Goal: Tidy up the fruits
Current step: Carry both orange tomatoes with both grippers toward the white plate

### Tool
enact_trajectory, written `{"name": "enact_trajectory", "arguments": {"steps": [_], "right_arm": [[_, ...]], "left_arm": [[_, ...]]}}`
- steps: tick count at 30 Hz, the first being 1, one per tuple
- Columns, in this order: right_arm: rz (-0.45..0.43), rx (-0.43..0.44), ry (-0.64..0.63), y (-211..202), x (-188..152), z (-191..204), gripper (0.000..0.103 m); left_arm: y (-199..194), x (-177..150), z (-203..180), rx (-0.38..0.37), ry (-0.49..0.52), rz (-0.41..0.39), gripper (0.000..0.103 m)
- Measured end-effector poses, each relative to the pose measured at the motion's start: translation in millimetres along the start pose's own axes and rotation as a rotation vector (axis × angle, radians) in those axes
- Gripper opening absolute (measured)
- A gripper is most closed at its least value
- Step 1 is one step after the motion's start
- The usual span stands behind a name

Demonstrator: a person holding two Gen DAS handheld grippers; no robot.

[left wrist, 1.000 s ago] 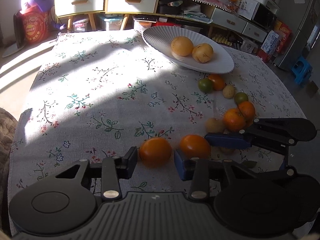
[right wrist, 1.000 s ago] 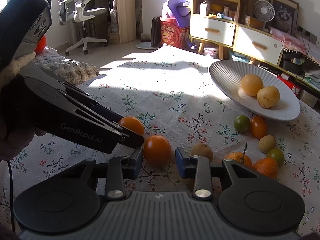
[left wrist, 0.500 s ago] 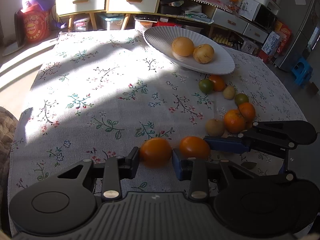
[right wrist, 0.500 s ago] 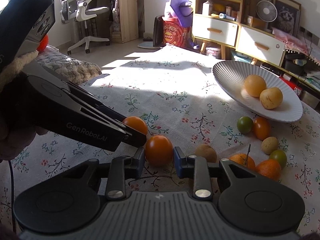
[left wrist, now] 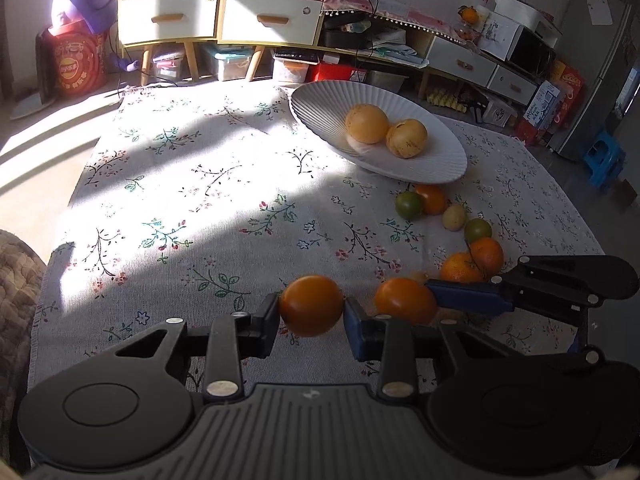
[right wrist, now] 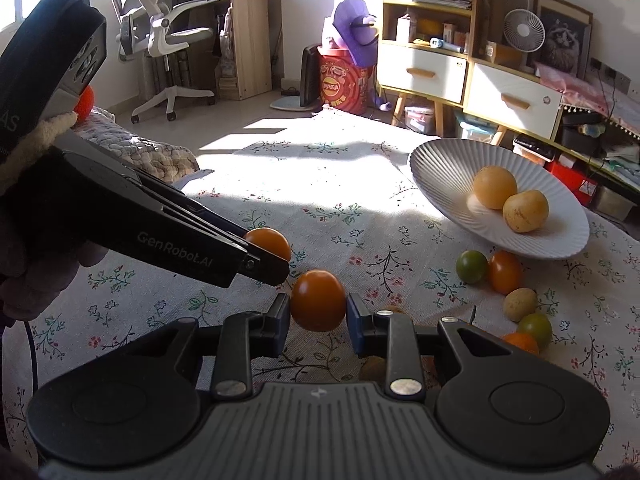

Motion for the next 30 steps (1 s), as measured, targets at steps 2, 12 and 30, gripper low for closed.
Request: {"name": "enact_trajectory", "arguments": {"steps": [2, 12, 30], "right_arm": [[-0.013, -0.005, 0.012, -2, 4, -4, 0.027], [-0.086, -0.049, 0.085, -15, 29, -36, 0.027], [-0.160, -0.148, 0.170, -20, 62, -92, 0.027]], "left_arm": [[-1, 5, -1, -0.001, 0.002, -0.009, 0.021], [-1, 31, -16, -0.006, 0.023, -0.057, 0.021], [10, 75, -42, 0.019, 0.088, -0.135, 0.021]]}}
Point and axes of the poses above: each gripper's, at about its wrist camera, not at the fingertips, and y roughly the way its jaws point, z to its left, x to its top, the point moved 8 cm from there along y, roughly the way its jaws point, and after that the axes turned 15 degrees about y, right-handed, at the moved point
